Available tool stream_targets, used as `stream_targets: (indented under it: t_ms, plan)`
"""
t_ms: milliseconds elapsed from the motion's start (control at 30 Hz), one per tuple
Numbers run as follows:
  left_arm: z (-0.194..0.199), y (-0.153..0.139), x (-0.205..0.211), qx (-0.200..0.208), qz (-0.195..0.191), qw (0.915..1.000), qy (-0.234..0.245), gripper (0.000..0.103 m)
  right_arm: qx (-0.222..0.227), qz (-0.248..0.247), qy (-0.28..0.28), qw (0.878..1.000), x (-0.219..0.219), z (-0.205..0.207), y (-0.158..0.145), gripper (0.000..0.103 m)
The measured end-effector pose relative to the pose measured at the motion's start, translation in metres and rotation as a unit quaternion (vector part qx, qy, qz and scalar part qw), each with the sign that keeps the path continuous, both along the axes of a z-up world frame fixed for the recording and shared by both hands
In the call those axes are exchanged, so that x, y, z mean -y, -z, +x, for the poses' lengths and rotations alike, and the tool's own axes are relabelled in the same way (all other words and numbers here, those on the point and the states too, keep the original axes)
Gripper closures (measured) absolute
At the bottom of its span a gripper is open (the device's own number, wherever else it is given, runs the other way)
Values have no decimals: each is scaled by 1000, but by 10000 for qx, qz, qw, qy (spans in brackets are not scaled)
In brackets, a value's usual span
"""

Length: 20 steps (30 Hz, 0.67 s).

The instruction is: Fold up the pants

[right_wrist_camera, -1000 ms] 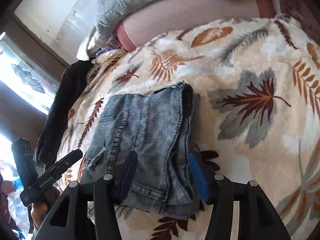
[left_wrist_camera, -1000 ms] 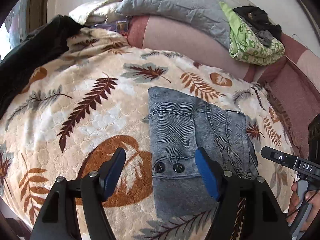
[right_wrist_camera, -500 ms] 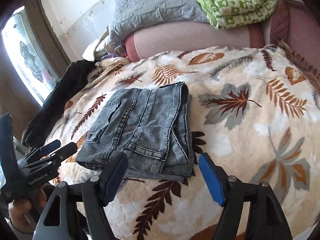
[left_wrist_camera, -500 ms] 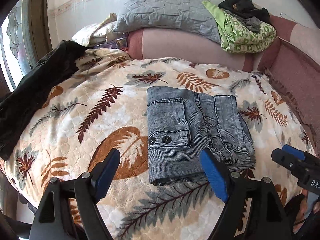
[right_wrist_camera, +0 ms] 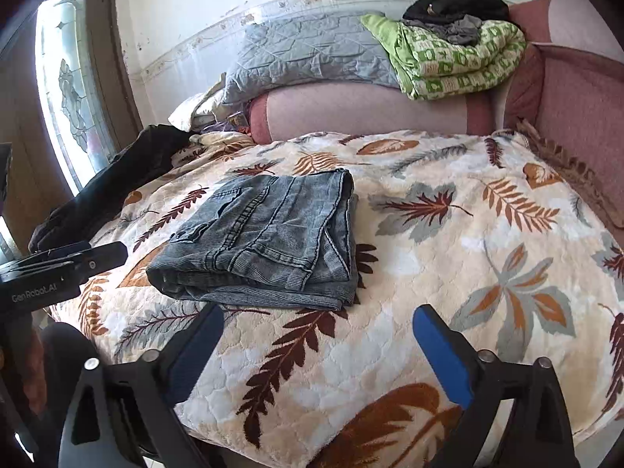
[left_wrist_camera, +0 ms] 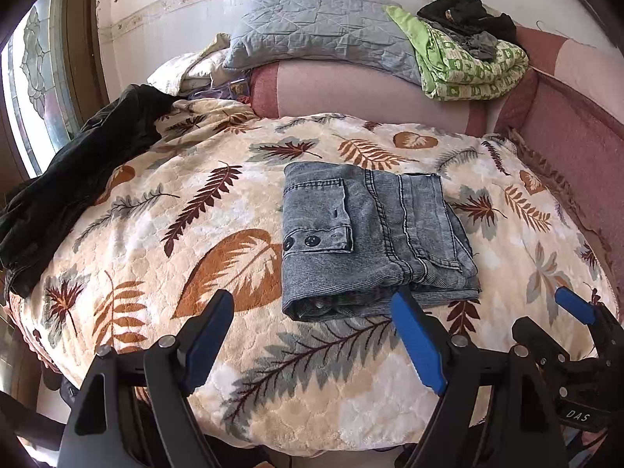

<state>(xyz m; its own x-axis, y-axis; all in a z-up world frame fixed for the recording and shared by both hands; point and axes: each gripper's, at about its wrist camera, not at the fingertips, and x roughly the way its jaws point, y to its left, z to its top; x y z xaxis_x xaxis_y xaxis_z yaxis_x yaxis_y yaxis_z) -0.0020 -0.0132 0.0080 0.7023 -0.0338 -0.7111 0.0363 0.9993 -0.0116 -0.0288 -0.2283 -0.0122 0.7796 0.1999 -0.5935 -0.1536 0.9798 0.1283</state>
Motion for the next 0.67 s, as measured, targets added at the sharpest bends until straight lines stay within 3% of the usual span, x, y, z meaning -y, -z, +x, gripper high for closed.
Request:
stream_targets:
  t_ms: [233, 367, 667]
  plan:
    - [-2, -3, 8, -83, -139, 9998, 82, 19, 109, -129, -136, 9998, -5, -3, 2, 0]
    - [1, -7, 13, -67, -159, 9998, 26, 10, 101, -38, -76, 9999, 2, -3, 3, 0]
    - [4, -10, 18, 4, -307, 9994, 188, 7, 155, 73, -3, 9999, 10, -3, 2, 0]
